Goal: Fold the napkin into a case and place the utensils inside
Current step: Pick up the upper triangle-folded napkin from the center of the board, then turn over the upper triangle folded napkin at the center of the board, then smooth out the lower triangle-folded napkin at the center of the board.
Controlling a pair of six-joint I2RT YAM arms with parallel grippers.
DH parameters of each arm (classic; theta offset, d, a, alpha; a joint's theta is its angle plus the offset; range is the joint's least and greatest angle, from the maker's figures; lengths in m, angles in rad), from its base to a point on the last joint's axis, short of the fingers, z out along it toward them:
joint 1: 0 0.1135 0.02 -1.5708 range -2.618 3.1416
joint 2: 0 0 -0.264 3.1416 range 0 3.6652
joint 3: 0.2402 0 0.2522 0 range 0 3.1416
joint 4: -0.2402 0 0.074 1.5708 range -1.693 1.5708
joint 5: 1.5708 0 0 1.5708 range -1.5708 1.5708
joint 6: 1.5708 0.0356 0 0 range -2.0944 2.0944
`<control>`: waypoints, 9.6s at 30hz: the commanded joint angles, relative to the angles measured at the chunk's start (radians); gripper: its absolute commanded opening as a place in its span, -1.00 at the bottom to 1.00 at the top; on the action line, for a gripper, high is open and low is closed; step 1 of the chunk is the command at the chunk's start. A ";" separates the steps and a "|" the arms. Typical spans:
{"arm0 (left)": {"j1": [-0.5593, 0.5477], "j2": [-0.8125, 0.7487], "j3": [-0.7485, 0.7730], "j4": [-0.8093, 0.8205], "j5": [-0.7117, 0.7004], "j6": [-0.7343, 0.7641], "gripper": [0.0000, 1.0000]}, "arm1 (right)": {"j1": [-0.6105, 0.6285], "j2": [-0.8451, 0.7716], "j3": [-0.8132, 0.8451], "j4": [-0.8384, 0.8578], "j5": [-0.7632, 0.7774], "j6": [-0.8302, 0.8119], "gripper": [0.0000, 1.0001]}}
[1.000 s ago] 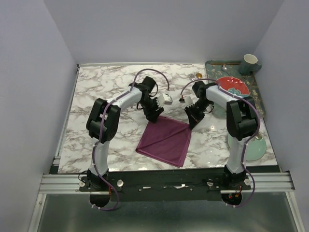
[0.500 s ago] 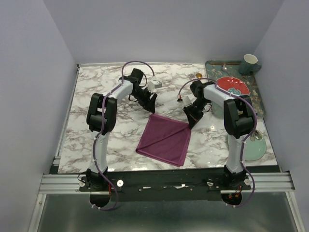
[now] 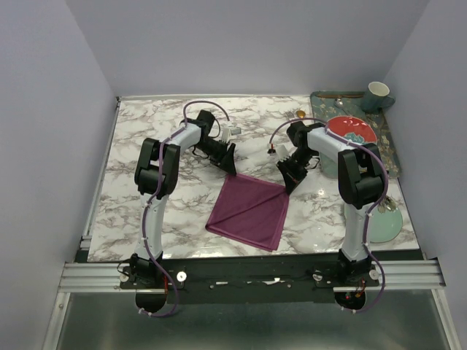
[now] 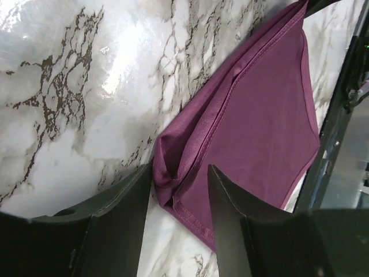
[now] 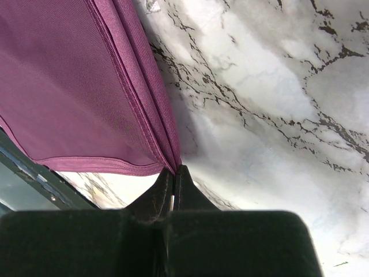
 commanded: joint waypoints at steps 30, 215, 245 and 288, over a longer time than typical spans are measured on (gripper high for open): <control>0.065 -0.261 0.183 0.159 -0.113 0.308 -1.00 | -0.005 -0.142 0.320 0.312 0.380 -0.144 -0.99; 0.274 -0.673 -1.004 0.957 -0.438 -1.006 0.40 | 0.730 -0.344 -0.377 0.740 0.241 -0.077 -0.99; 0.256 -0.571 -1.048 1.132 -0.342 -1.119 0.07 | 0.730 -0.301 -0.439 0.771 0.212 -0.094 -0.99; 0.265 -0.955 -0.910 0.623 -0.133 -0.095 0.14 | 0.531 -0.605 -0.484 0.529 0.166 0.062 0.09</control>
